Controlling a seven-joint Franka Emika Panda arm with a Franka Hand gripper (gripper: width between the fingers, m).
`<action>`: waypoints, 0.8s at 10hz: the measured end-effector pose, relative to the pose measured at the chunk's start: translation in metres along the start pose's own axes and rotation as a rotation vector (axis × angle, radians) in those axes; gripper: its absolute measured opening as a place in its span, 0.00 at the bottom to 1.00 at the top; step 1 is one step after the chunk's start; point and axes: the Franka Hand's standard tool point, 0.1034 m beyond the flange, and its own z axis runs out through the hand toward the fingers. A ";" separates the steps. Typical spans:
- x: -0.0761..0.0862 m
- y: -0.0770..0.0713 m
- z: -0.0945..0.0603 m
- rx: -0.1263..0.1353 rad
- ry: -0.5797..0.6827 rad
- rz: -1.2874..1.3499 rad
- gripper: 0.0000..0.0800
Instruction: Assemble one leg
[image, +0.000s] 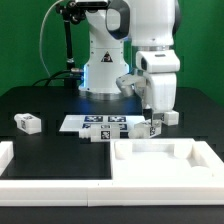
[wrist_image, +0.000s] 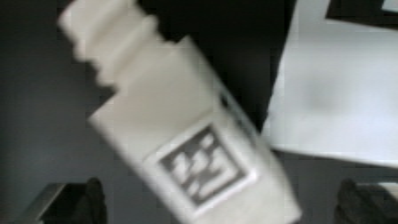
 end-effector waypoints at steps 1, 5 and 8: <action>-0.002 -0.003 0.005 0.011 0.002 0.012 0.81; -0.002 -0.005 0.009 0.021 0.004 0.015 0.59; -0.002 -0.005 0.009 0.021 0.004 0.015 0.36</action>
Offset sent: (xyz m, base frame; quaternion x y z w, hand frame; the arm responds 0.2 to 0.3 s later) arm 0.0000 0.0000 0.0000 0.0000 0.0000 0.0000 1.0000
